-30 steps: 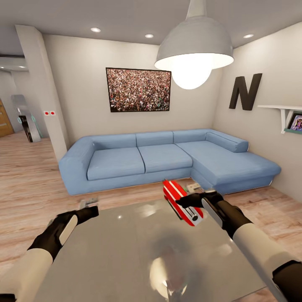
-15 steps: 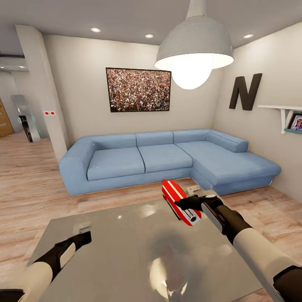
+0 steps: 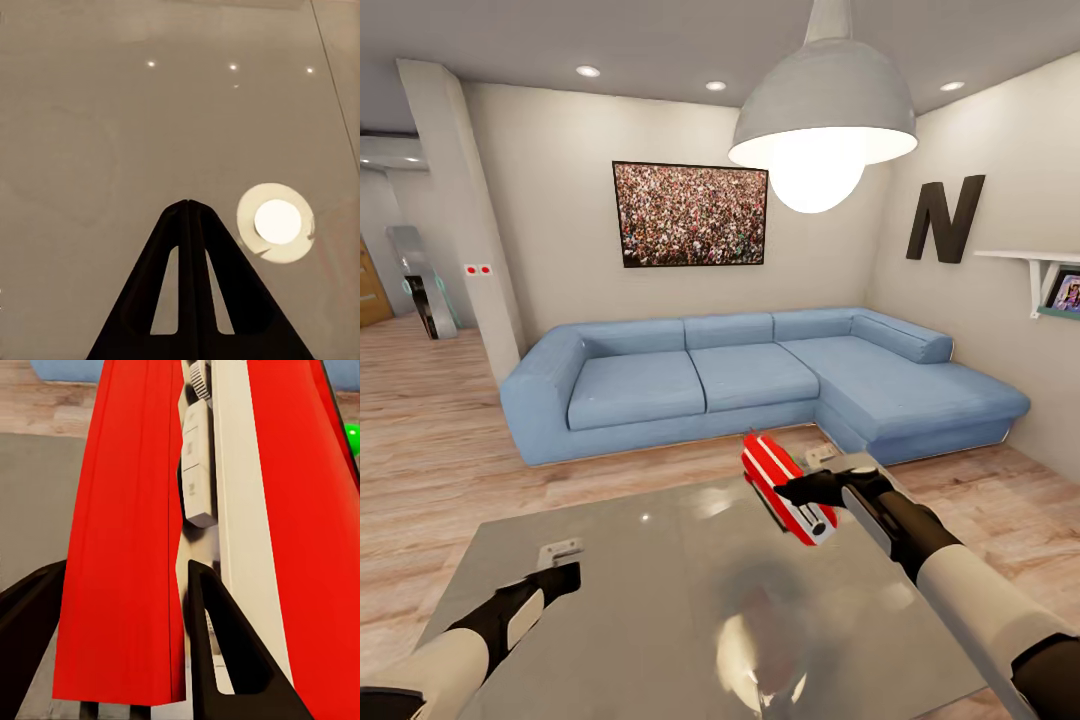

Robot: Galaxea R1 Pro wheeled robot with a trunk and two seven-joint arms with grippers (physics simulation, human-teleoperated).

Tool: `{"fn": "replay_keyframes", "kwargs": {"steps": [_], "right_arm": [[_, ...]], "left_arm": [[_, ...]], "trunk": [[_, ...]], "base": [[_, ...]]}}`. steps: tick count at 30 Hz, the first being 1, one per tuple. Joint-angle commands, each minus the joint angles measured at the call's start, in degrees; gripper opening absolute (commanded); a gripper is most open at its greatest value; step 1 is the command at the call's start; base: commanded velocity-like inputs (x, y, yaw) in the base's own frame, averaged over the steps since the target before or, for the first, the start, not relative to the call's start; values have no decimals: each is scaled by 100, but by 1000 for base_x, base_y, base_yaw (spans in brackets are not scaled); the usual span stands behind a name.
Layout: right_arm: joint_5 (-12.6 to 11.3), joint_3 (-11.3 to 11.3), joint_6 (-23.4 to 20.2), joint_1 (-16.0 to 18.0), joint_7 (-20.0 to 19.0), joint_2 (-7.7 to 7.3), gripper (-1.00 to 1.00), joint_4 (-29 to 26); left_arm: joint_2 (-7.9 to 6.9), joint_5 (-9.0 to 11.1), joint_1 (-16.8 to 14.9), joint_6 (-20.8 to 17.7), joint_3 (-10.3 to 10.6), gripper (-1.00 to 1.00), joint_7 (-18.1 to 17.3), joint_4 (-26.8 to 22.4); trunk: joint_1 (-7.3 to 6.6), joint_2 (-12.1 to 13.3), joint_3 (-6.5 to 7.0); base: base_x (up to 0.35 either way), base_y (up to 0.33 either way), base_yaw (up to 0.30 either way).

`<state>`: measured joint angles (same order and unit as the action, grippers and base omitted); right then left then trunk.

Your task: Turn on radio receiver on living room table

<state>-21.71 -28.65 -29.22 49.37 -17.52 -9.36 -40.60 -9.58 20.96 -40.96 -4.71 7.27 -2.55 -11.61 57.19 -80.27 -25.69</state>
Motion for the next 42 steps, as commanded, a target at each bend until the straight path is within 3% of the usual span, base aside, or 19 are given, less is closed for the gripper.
{"fn": "replay_keyframes", "kwargs": {"steps": [1,5,8,21,23,27,29,42], "right_arm": [[19,10,4,2,-199,-2,-100,72],[20,34,-3,3,-1107,-4,-100,527],[18,41,-2,1,-1399,-5,-100,748],[4,44,14,3,-1532,-5,-100,1466],[-149,44,28,3,-1543,-7,-100,1680],[-747,42,33,3,-1532,-25,-100,1896],[-904,38,33,3,-1528,-24,-100,2019],[-1002,31,67,3,-1890,-23,-100,2119]], "left_arm": [[-3,-1,0,2,1,-100,0,0],[-15,-4,0,9,2,-100,0,1],[-30,-4,0,28,2,-100,3,13],[-70,-4,0,49,2,-100,0,27],[-67,-4,0,49,2,-100,0,28],[-69,-4,0,49,2,-100,0,28],[-70,-4,0,49,2,-100,0,28],[-71,-4,0,49,2,-100,0,28]], "trunk": [[0,0,1],[0,0,1],[0,0,1],[0,0,1],[0,0,1],[0,0,1],[0,0,1],[0,0,1]], "base": [[0,0,0],[0,0,0],[0,0,0],[0,0,0],[0,0,0],[0,0,0],[0,0,0],[0,0,0]]}}
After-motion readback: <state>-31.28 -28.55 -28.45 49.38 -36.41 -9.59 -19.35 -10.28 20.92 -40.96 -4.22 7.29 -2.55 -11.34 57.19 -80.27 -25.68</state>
